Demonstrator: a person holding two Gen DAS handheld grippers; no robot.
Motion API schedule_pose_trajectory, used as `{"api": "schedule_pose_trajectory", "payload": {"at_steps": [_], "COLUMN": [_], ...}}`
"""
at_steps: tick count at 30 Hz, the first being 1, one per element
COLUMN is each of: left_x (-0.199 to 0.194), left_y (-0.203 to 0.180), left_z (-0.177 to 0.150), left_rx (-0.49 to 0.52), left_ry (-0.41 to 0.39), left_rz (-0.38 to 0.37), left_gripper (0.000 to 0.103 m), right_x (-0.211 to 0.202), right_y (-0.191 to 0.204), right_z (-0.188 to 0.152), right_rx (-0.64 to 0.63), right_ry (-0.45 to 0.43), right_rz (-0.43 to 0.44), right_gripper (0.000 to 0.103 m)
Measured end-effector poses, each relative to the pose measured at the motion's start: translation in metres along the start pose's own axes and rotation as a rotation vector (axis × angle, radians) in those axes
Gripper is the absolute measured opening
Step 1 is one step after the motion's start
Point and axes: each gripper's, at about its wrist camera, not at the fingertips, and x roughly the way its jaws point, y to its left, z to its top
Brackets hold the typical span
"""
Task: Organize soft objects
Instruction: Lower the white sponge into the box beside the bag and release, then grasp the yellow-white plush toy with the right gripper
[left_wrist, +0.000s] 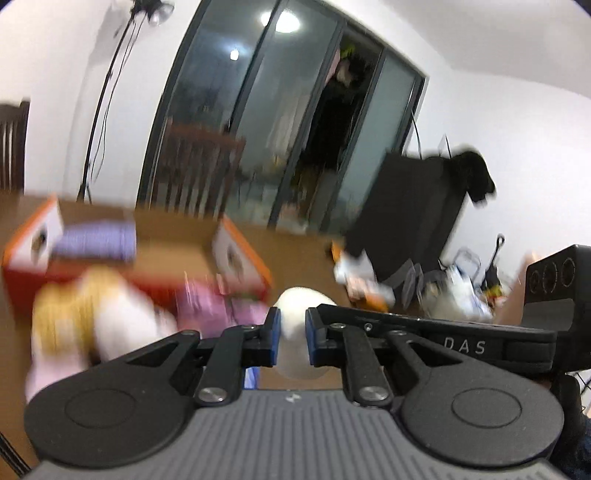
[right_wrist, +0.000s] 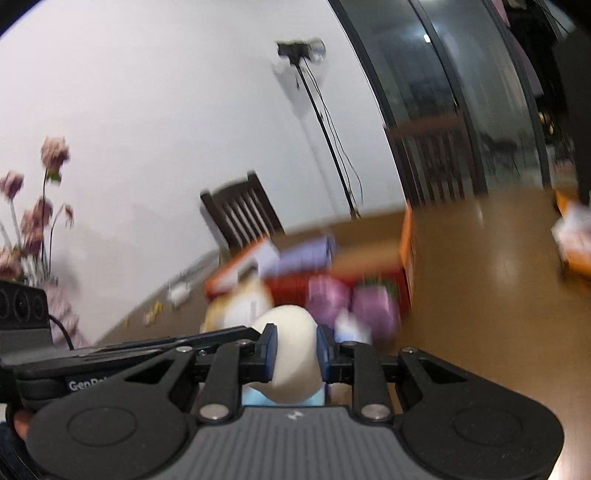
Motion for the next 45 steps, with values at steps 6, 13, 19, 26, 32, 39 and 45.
{"api": "schedule_pose_trajectory", "payload": {"at_steps": [6, 13, 19, 26, 32, 39, 45], "left_x": [0.103, 0.233, 0.250, 0.199, 0.124, 0.022, -0.053], "left_y": [0.082, 0.190, 0.215, 0.188, 0.145, 0.095, 0.063], "left_z": [0.101, 0.127, 0.117, 0.135, 0.148, 0.123, 0.066], "left_rx": [-0.060, -0.204, -0.204, -0.107, 0.016, 0.154, 0.187], "left_ry": [0.108, 0.300, 0.321, 0.272, 0.168, 0.043, -0.059], "left_rz": [0.035, 0.141, 0.237, 0.173, 0.251, 0.311, 0.319], "left_gripper": [0.015, 0.014, 0.017, 0.035, 0.062, 0.077, 0.089], "right_x": [0.114, 0.286, 0.363, 0.340, 0.258, 0.131, 0.050], "right_y": [-0.021, -0.081, -0.108, -0.093, -0.068, -0.028, 0.006], "right_z": [0.097, 0.144, 0.122, 0.137, 0.160, 0.152, 0.100], "right_rx": [0.008, 0.222, 0.365, 0.281, 0.111, -0.094, -0.171], "right_ry": [0.016, 0.224, 0.366, 0.304, 0.220, 0.065, -0.016], "right_rz": [-0.002, -0.104, -0.161, -0.173, -0.168, -0.156, -0.124], "right_gripper": [0.022, 0.021, 0.025, 0.039, 0.051, 0.062, 0.070]}}
